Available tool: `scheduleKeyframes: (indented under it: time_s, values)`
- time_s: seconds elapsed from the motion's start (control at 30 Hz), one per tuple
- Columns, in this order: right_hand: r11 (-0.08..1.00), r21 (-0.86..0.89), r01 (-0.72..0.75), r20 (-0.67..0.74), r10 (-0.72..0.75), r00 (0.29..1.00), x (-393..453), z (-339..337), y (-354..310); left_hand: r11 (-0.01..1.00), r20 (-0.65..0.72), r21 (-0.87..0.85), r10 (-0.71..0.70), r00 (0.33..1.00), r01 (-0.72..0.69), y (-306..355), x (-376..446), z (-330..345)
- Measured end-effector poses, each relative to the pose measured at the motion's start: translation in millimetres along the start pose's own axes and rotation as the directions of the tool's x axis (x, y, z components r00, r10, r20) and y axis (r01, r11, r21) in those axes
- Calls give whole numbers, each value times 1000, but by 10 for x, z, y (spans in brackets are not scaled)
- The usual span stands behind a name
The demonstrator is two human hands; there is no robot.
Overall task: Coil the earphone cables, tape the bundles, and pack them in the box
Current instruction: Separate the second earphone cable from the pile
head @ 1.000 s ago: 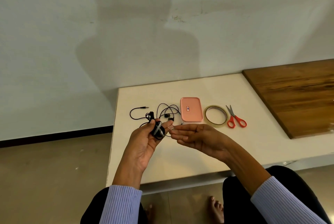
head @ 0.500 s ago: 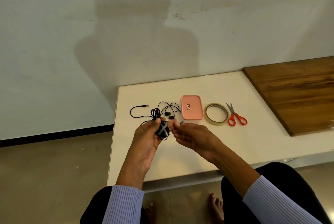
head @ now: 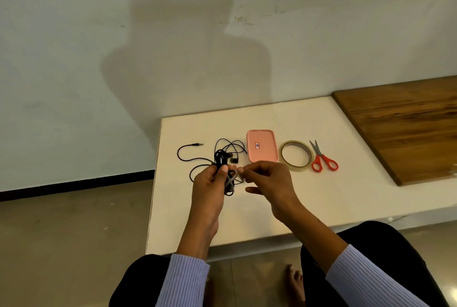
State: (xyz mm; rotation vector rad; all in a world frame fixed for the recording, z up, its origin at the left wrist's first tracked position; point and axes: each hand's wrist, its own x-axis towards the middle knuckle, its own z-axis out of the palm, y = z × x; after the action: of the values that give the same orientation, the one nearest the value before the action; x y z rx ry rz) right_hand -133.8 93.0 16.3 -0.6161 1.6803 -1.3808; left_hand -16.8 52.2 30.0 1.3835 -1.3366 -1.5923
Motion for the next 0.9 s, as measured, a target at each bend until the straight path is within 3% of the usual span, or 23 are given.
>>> scheduleKeyframes:
  time_s: [0.23,0.33,0.43,0.57,0.9]
  values:
    - [984,-146,101,-28,-106,994,-15,-3,33,983,-31,-107,-152,988,148,12,24,-17]
    - [996,-50,73,-24,-74,997,9,-92,-43,994,-49,-41,-108,993,106,-3,53,-83]
    - [997,74,-20,126,11,992,-16,-147,-91,995,18,95,-33,999,31,-20,21,-70]
    - [996,71,-56,225,39,974,-62,-98,-63,969,57,221,102,993,-112,-75,-22,22]
    - [994,89,-56,190,39,981,-91,-71,-38,880,79,381,276,958,-285,-77,-73,71]
